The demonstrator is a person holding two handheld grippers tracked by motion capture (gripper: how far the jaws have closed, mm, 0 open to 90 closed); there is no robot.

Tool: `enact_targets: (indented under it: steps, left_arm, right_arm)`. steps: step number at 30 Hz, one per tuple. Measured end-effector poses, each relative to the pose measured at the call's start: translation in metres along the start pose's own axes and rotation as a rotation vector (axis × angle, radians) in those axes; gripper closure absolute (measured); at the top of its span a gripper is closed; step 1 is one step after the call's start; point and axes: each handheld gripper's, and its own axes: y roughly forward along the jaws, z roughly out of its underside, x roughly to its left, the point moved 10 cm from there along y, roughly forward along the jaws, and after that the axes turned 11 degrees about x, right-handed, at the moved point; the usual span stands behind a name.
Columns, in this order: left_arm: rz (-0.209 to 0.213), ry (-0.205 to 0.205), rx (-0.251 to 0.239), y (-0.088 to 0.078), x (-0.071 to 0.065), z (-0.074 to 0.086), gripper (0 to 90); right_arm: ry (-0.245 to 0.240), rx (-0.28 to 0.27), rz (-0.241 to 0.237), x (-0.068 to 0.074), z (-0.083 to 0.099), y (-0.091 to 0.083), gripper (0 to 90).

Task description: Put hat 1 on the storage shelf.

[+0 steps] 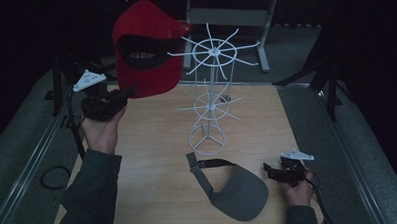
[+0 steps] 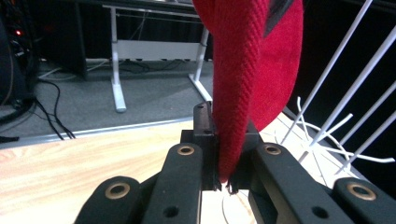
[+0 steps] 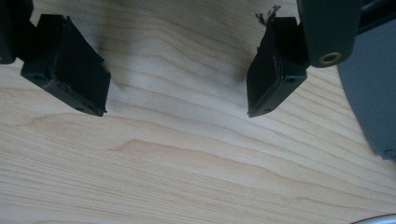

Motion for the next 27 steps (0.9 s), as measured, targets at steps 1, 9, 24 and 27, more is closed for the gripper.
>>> enact_targets:
  steps: [1,9,24,27]
  left_arm:
    - [0.005,-0.002,0.0,0.0,0.0,0.003,85.7]
    - [0.012,0.008,0.008,0.01,-0.002,0.025,85.6]
    - [0.015,0.037,0.052,0.044,-0.004,0.07,85.5]
    - [0.012,0.034,0.079,0.05,-0.002,0.08,85.5]
  right_arm:
    - [0.0,0.0,0.0,0.0,0.0,0.0,21.6]
    - [0.002,0.0,-0.002,0.0,0.0,0.0,21.6]
    - [0.002,-0.001,-0.001,0.0,0.0,0.0,21.6]
    - [-0.001,0.001,-0.001,0.0,0.0,0.0,21.6]
